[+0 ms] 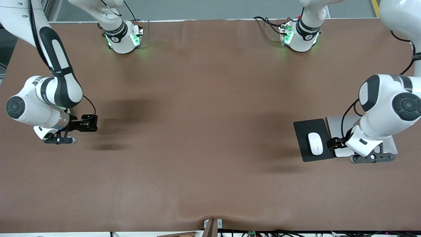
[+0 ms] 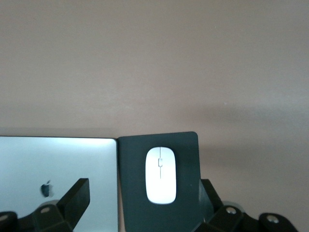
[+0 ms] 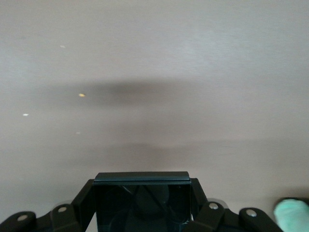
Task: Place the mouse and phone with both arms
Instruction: 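Raise the left gripper off the mouse while the right gripper carries the phone, then lower the black phone beside the green plush toy and open the right gripper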
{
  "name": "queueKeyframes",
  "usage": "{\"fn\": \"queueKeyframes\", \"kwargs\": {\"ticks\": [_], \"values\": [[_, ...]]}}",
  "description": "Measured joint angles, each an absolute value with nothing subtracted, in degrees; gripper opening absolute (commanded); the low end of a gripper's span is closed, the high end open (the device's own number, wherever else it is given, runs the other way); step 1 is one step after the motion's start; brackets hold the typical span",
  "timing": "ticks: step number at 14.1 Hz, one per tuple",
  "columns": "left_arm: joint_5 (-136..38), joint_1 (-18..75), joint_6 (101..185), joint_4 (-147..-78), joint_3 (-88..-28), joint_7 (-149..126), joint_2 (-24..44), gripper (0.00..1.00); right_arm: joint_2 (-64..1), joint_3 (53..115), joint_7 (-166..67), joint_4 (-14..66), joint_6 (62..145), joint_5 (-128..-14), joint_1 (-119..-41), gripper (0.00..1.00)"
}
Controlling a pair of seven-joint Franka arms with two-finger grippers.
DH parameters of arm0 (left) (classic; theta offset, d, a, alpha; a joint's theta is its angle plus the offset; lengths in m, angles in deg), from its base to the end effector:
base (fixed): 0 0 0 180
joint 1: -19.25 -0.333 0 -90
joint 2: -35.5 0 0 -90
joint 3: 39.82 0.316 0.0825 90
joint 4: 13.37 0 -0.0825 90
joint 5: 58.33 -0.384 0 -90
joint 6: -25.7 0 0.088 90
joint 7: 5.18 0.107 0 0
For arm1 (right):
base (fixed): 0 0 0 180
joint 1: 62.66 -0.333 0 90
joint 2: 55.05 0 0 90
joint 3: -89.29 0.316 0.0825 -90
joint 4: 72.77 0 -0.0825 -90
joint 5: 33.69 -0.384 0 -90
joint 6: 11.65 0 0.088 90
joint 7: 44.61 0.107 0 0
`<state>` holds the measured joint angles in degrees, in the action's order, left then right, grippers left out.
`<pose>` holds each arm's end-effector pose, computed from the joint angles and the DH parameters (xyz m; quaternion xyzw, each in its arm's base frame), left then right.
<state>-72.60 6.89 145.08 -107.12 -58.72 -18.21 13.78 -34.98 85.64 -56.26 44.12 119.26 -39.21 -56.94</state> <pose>0.6692 -0.0393 0.4165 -0.9975 -0.0139 -0.0539 0.0430 0.5773 -0.0923 0.2619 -0.9983 0.0122 0.0469 0.0328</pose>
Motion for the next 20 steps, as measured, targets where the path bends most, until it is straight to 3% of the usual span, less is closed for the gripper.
{"fn": "queueKeyframes", "kwargs": {"ticks": [10,11,12,13,16,20], "values": [[-65.4,6.9,122.7,-104.1,-59.3,-18.2,32.6,1.0,-27.7,85.7,-65.8,47.3,133.3,-39.2,-49.8,0.0],[-64.4,6.9,121.5,-104.1,-59.4,-18.2,33.6,1.0,-27.1,85.7,-66.0,47.3,133.8,-39.2,-49.4,0.15],[-63.3,6.9,120.7,-104.1,-59.4,-18.2,34.5,1.0,-26.7,85.7,-66.2,47.2,133.9,-39.2,-49.1,0.83],[-62.6,6.9,119.9,-104.1,-59.4,-18.2,35.1,1.0,-26.5,85.7,-66.5,47.2,133.9,-39.2,-49.0,1.0],[-61.4,7.9,117.5,-104.1,-59.1,-17.3,36.5,1.0,-26.6,86.3,-66.6,46.7,133.8,-39.2,-49.1,1.0],[-60.3,13.9,113.5,-104.1,-53.7,-17.2,37.1,1.0,-29.2,87.1,-65.9,42.7,130.7,-39.2,-51.5,1.0]]}}
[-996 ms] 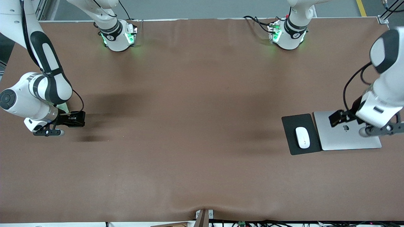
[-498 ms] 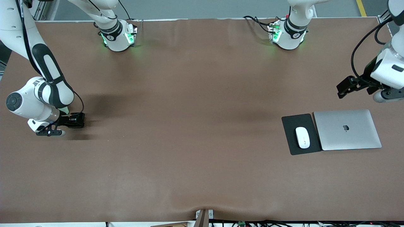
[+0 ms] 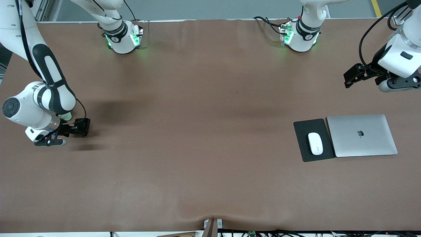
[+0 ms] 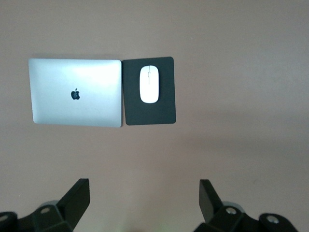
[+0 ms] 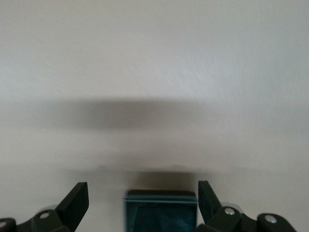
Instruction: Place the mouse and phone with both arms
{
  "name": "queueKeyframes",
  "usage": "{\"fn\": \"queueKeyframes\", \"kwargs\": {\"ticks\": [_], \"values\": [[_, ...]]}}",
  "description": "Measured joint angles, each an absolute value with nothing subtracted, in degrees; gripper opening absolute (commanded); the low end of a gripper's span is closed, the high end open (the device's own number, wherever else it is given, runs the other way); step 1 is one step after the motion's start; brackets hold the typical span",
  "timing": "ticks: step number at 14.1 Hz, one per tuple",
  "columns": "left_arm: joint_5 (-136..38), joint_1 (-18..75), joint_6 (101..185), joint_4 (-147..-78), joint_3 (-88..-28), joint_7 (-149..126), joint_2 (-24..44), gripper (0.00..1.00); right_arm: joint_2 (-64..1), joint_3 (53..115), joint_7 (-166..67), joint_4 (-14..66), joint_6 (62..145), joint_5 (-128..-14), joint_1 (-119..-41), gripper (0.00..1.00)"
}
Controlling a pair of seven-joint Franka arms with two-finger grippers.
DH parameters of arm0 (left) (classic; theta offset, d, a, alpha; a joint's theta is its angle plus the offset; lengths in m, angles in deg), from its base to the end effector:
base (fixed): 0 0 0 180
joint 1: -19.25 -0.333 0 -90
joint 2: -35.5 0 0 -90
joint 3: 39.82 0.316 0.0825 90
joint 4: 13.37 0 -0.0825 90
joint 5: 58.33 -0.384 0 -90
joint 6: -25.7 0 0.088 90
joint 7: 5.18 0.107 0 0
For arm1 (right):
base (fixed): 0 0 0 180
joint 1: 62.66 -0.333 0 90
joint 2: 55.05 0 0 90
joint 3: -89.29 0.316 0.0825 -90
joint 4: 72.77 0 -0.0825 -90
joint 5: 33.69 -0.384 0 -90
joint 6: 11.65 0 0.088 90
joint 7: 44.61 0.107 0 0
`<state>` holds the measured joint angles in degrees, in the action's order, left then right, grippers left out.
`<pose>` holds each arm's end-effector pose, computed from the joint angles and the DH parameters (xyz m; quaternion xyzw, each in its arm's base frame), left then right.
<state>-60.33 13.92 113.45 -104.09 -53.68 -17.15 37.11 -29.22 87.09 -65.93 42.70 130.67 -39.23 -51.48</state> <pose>0.5362 -0.0785 0.6302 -0.9992 -0.0306 0.0084 0.0227 0.5899 -0.1402 0.2281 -0.9992 -0.0333 -0.0153 0.0178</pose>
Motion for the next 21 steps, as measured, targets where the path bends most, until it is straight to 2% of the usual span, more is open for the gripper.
{"fn": "queueKeyframes", "kwargs": {"ticks": [4,15,18,21], "values": [[-59.7,16.7,112.5,-104.1,-49.4,-15.5,38.0,1.0,-34.4,87.3,-56.7,40.4,122.8,-39.2,-57.7,1.0],[-59.6,17.3,110.2,-104.1,-50.1,-15.4,39.1,1.0,-53.7,87.5,-41.6,31.3,89.6,-39.2,-65.8,1.0],[-59.6,17.3,109.8,-104.1,-50.1,-15.4,39.1,1.0,-56.2,87.3,-40.6,26.6,81.1,-39.1,-66.4,1.0],[-59.6,17.3,108.5,-104.1,-50.1,-15.4,39.4,1.0,-56.5,86.3,-40.7,23.5,78.7,-38.5,-66.2,1.0]]}}
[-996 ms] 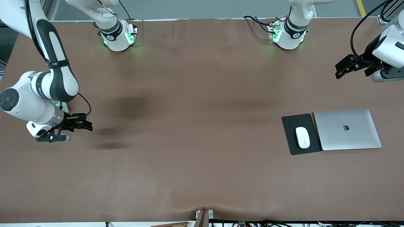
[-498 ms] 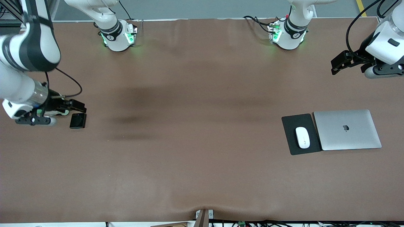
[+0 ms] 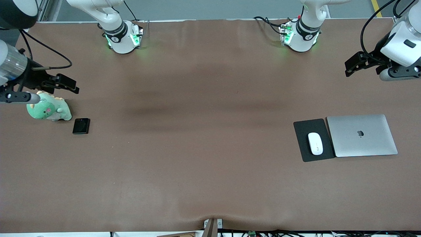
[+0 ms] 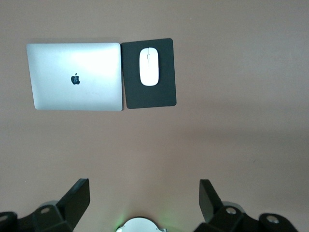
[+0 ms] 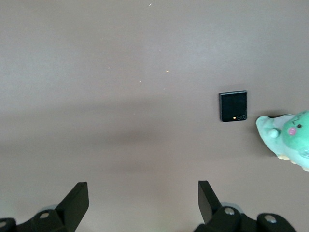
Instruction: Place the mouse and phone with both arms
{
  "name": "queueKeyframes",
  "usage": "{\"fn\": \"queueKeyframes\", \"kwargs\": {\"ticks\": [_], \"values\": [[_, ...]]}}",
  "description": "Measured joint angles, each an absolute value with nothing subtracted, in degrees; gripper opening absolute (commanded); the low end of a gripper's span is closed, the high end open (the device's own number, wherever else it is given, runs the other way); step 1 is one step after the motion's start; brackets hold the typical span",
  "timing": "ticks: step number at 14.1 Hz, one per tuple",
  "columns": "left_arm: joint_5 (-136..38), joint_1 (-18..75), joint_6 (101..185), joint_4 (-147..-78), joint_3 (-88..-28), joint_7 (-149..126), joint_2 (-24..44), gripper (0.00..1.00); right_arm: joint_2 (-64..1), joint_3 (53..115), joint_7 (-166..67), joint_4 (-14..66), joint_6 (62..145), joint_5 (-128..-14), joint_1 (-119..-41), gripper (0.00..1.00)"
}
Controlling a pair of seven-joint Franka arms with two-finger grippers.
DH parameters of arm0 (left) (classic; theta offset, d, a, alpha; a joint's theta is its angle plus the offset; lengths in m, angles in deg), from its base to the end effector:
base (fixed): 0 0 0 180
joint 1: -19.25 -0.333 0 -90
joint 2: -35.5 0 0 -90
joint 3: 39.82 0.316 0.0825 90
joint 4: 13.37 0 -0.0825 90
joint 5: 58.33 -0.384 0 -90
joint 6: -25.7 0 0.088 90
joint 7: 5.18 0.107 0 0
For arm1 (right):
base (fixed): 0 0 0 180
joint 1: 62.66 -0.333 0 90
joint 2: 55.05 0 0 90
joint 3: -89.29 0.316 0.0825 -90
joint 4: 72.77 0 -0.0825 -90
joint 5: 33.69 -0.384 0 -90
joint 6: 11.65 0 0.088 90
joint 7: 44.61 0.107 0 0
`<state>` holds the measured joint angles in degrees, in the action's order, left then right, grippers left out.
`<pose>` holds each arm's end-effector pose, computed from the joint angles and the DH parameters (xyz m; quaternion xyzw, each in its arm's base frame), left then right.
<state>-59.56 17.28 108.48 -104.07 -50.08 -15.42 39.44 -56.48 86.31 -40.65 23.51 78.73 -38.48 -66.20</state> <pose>0.5144 -0.0760 0.6446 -0.9991 -0.0184 0.0321 0.0223 0.5435 0.0139 0.5875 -0.9978 0.0315 0.0406 0.0408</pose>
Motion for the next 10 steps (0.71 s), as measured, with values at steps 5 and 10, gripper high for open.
{"fn": "queueKeyframes", "kwargs": {"ticks": [5,10], "values": [[-59.6,17.3,108.0,-104.1,-50.1,-15.4,40.2,1.0,-58.9,86.1,-40.7,22.8,77.3,-35.9,-65.9,1.0],[-59.6,17.5,108.0,-104.1,-50.1,-15.4,40.2,1.0,-59.0,86.0,-40.7,22.8,76.9,-35.9,-65.3,1.0]]}}
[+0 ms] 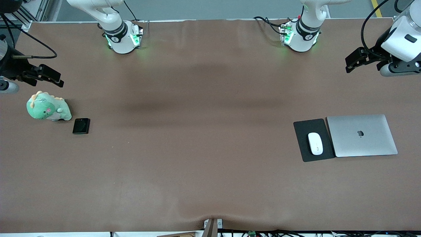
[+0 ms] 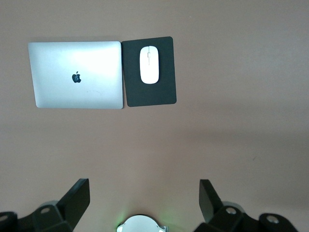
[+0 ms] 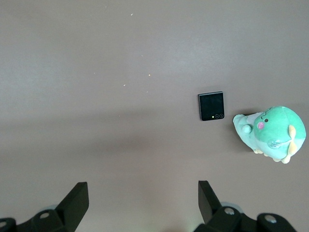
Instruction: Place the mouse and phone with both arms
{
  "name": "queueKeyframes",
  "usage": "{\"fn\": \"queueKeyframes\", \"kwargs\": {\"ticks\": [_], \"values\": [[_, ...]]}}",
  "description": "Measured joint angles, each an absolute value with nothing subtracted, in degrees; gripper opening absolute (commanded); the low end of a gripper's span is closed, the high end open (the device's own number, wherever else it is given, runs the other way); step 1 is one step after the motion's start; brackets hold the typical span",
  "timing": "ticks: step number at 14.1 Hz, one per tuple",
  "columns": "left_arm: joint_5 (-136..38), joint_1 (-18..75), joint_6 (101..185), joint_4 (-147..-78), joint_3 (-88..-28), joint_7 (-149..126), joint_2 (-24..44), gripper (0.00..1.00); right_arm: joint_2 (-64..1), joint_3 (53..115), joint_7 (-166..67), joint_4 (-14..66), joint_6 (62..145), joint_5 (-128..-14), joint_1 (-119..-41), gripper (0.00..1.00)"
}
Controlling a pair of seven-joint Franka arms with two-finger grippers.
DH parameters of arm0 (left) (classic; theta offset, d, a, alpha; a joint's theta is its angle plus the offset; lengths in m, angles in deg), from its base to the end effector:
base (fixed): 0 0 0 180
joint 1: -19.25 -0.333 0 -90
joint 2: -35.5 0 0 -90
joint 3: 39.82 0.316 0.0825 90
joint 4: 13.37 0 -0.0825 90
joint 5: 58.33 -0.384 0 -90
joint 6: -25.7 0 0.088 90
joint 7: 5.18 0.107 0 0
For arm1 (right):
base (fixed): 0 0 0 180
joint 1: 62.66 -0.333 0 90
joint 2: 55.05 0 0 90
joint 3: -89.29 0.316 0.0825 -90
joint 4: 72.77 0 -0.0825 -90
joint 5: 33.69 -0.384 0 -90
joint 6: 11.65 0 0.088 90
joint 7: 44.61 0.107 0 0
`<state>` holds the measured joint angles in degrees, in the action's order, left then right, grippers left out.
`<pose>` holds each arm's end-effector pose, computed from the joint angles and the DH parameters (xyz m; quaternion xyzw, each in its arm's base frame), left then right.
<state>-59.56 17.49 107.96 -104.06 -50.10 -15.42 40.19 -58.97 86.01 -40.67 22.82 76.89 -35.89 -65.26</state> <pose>0.5090 -0.0781 0.6506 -0.9991 -0.0166 0.0299 0.0231 0.5290 -0.0031 0.6136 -0.9986 0.0402 0.0280 0.0204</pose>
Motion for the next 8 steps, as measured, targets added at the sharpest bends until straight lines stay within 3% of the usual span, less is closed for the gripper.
{"fn": "queueKeyframes", "kwargs": {"ticks": [8], "values": [[-59.6,17.5,108.0,-103.0,-50.0,-15.4,40.2,1.0,-59.0,85.7,-40.7,20.6,73.2,-35.9,-64.3,1.0]]}}
